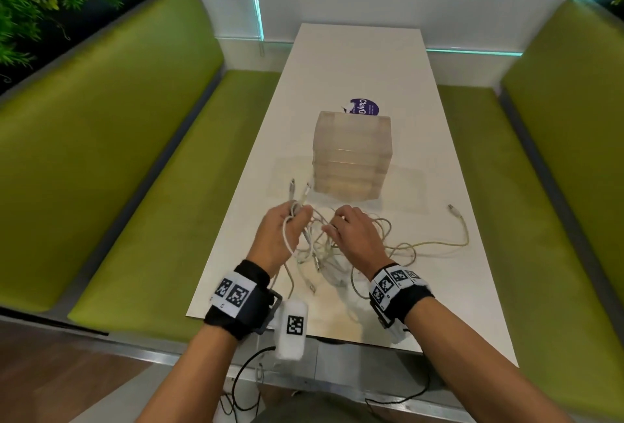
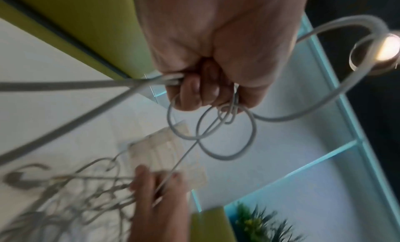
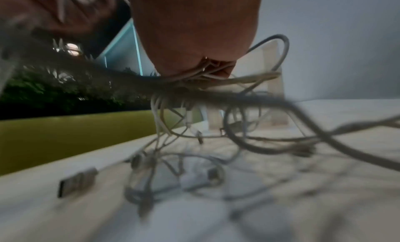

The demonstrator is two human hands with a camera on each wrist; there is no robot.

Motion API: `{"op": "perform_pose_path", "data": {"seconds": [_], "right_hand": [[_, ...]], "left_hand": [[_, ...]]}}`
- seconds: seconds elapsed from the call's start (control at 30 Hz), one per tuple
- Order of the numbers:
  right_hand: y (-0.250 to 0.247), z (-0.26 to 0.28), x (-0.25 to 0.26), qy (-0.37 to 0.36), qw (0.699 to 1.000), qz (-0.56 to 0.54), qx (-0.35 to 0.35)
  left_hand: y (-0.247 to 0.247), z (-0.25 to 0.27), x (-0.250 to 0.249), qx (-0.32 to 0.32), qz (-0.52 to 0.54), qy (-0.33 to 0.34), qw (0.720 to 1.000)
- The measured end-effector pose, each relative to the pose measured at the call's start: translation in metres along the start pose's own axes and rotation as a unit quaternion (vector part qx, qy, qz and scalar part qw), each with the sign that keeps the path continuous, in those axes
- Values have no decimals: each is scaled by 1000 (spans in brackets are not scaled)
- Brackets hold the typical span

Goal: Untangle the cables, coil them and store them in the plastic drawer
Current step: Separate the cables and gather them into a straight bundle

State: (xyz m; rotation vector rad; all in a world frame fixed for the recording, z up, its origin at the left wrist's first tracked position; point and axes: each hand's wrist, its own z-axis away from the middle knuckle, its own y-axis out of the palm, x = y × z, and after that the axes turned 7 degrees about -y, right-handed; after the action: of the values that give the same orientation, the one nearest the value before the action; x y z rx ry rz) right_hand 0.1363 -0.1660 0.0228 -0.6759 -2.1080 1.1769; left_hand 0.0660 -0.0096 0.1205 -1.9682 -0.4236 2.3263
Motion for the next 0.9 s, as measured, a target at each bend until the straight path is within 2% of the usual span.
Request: {"op": "perform_pose_path", "data": {"seconds": [0.13,0.2,0.33,0.5,0.63,0.7,0.77,0.9], "right_hand": [[10,12,-23,41,998,21,47],[10,13,-25,52,997,17,54],[3,9,-10,42,998,-44,21],[-4,-4,15,16,997,-70,18],[-3,-3,18,25,996,-90,17],[-3,-2,16,22,997,-79,9],[-2,-2,17,16,998,-60,1],[0,-5,26,9,999,-25,-17]], "left_hand": [[-31,6,-28,-87,71,47,993],[-42,4,-32,-105,80,52,990],[-31,-5,-13,-40,-43,3,998],[16,-13,21,42,-177,-51,982],[23,-18,31,23,-207,-46,977],[21,-20,35,34,-185,-58,980],[21,-21,37,43,-93,-96,990],[23,-20,32,-3,5,-150,989]]}}
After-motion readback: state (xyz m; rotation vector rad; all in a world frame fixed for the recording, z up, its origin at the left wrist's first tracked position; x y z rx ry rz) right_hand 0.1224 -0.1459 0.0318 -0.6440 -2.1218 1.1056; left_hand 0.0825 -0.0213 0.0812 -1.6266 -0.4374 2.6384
